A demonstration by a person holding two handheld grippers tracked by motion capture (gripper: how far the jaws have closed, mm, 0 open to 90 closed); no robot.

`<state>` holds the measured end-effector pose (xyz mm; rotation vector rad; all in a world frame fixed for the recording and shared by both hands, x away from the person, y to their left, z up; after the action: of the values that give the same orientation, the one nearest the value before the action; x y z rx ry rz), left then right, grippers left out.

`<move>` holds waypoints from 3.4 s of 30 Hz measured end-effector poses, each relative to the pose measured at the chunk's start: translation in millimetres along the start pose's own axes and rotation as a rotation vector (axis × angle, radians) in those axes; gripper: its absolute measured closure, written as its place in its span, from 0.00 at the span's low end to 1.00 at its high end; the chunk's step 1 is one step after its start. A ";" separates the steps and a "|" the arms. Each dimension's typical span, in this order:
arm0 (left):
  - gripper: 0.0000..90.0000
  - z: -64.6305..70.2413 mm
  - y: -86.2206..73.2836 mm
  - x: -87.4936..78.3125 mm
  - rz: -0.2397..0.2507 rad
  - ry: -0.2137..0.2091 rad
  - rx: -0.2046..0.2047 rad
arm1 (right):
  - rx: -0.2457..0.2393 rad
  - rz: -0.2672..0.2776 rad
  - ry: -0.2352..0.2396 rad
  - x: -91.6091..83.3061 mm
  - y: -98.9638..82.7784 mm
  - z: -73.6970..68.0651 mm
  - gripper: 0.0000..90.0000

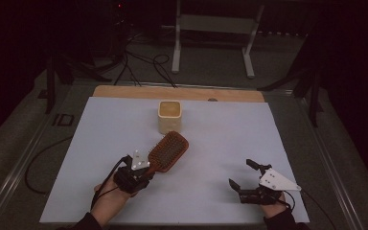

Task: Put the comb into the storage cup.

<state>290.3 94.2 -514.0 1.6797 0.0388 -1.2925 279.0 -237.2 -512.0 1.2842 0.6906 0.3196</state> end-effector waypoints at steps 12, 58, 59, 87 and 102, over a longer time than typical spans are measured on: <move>0.81 -4.0 19.2 -5.6 0.148 -0.009 -0.037 | 0.003 -0.003 0.000 0.3 0.1 -0.4 0.10; 0.81 10.3 19.1 13.2 0.387 -0.060 0.004 | -0.015 0.123 0.034 -15.1 144.8 -19.1 0.09; 0.81 10.6 18.9 13.4 0.389 -0.060 0.003 | -0.012 0.123 0.036 -12.9 149.0 -19.6 0.09; 0.81 16.5 19.2 11.5 0.430 -0.065 0.025 | 0.172 0.055 0.081 75.6 180.4 -15.8 0.09; 0.81 14.7 20.4 6.8 0.458 -0.051 0.032 | 0.525 -0.076 0.258 116.7 161.4 -31.5 0.09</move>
<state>293.7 70.1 -505.0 1.5639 -0.3784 -0.9895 372.6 -101.0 -396.6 1.7256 1.0887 0.2511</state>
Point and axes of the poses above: each handheld gripper's, and its own axes: x roughly forward along the jaws, y roughly out of its top, z roughly to its right, the point moved 7 cm from there along x, roughly forward along the jaws, and after that the axes turned 5 degrees about -y, right-handed, at the moved point
